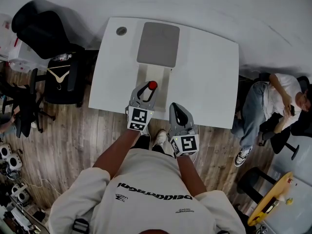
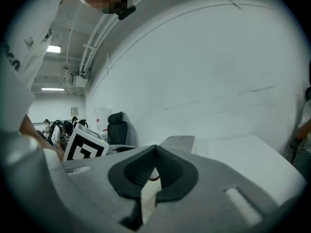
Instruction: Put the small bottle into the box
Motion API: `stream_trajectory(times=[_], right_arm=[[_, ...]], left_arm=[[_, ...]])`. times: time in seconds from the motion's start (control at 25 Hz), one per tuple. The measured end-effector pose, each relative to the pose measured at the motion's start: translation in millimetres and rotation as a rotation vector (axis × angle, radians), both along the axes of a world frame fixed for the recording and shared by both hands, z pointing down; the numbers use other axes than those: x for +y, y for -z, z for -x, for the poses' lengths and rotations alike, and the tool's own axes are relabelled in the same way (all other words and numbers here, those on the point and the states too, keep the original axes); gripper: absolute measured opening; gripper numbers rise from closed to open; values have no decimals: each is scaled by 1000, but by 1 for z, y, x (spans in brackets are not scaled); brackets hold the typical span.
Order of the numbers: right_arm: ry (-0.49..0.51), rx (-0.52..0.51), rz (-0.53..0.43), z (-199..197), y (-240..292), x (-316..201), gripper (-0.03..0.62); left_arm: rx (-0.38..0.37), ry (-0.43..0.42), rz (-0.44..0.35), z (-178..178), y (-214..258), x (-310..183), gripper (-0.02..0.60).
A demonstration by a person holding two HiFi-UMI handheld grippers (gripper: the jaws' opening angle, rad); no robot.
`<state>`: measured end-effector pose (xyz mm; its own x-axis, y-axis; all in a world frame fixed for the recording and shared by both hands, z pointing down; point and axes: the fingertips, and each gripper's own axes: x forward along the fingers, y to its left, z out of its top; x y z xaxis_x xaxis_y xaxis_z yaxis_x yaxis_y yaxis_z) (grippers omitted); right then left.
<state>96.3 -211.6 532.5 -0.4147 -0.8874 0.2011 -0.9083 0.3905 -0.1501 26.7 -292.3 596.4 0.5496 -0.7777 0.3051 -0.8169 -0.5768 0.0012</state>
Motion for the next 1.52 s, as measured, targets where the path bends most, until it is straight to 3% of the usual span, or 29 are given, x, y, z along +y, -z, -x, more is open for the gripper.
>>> stream_trajectory(times=[1.52], right_arm=[[-29, 2, 35, -11, -15, -3, -2]], left_arm=[[-50, 9, 70, -8, -55, -30, 130]])
